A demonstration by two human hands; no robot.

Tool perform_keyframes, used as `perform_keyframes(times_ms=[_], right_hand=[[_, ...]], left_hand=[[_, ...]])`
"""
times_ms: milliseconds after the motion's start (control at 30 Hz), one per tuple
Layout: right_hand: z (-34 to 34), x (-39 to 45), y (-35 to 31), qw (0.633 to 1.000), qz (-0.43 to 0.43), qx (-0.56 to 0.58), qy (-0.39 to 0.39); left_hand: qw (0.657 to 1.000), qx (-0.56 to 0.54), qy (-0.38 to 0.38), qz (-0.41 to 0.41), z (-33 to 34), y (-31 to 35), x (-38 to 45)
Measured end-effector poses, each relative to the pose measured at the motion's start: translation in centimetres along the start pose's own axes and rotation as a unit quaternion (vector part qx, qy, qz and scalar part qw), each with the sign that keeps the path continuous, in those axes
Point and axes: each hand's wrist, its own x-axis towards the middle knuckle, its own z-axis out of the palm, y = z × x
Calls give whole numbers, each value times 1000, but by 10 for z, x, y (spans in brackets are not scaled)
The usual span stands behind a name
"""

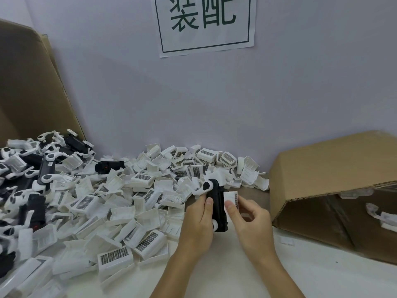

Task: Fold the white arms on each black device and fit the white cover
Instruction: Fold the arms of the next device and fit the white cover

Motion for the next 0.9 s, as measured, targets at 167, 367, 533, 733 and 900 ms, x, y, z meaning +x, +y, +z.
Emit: perform_keyframes(times_ms=[167, 367, 533, 733, 900], right_hand=[[3, 0, 0, 999, -10, -35, -12], [-3, 1, 0, 994, -46, -95, -17], [5, 1, -1, 997, -18, -72, 7], [10, -3, -4, 993, -47, -104, -2], [13, -4, -6, 998, -9, -56, -8]], left_hand=[[999, 15, -47, 8, 3, 3, -2], [998, -19, -66, -9, 2, 4, -1], [996, -70, -54, -27, 4, 9, 0], [991, -118, -17, -68, 5, 11, -1], [985, -144, -2, -98, 6, 15, 0]])
